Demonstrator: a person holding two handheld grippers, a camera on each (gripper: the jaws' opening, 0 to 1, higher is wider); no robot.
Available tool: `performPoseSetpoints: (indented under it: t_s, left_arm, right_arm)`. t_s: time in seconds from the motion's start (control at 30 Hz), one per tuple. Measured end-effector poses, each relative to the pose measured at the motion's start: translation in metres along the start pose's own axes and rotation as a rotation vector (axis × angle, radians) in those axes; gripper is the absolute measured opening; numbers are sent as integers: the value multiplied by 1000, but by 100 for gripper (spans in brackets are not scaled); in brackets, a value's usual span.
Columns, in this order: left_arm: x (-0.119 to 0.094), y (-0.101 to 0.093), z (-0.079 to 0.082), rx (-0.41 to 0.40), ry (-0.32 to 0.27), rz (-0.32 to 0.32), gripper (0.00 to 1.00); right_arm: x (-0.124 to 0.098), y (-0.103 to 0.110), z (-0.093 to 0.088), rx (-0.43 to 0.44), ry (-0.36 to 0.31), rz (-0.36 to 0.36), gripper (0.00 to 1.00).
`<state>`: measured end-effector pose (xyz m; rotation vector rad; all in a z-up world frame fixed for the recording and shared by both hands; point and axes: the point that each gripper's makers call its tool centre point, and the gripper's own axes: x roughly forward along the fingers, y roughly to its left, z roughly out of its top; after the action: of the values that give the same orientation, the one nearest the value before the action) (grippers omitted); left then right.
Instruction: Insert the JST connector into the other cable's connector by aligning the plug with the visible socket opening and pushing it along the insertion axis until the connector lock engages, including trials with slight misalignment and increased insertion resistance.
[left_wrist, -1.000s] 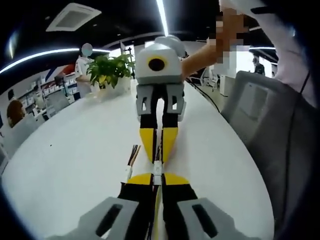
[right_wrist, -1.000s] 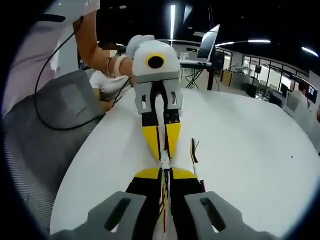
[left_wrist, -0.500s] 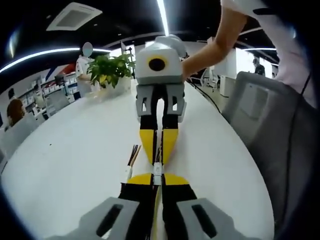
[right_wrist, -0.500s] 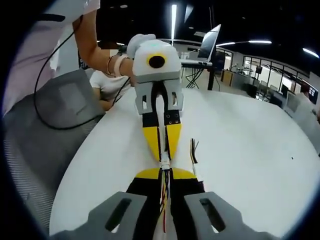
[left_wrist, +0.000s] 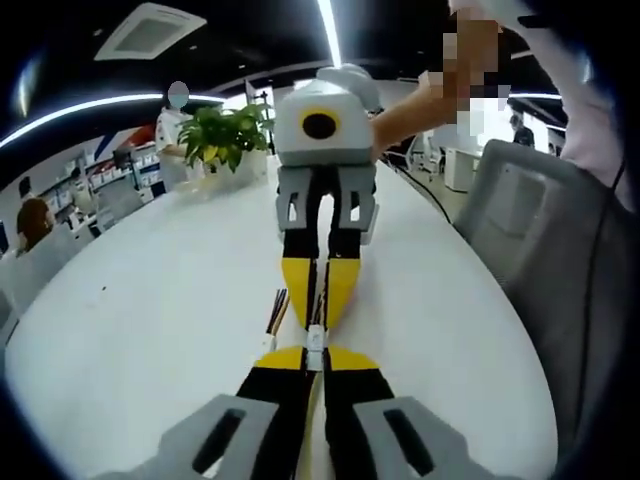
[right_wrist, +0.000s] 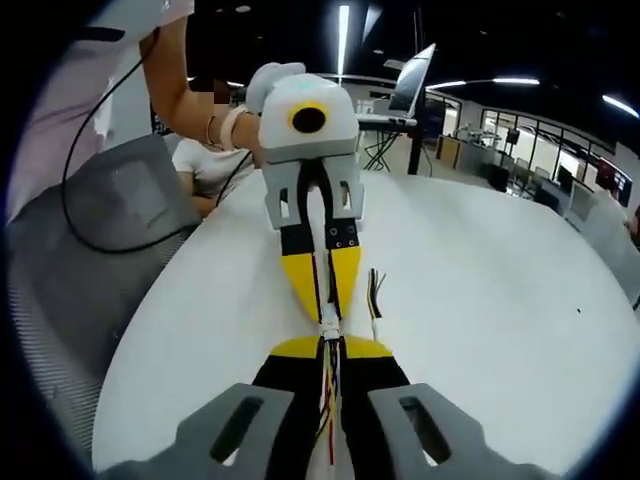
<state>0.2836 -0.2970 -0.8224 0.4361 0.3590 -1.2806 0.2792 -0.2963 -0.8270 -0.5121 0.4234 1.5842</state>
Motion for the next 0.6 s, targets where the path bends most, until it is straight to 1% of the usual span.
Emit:
performPoseSetpoints:
  t_s: [0.2, 0.4, 0.5, 0.6]
  left_arm:
    - [6, 5, -7, -13, 21, 6, 0]
    - [12, 3, -14, -10, 31, -7, 0]
    - [15, 4, -17, -13, 34, -12, 0]
    - [17, 2, -18, -30, 32, -29, 0]
  right_arm:
    - [5, -6, -7, 10, 7, -9, 2]
    - [6, -12, -19, 24, 22, -4, 2]
    - [6, -12, -22, 32, 26, -9, 2]
    - [5, -8, -21, 66, 24, -4, 3]
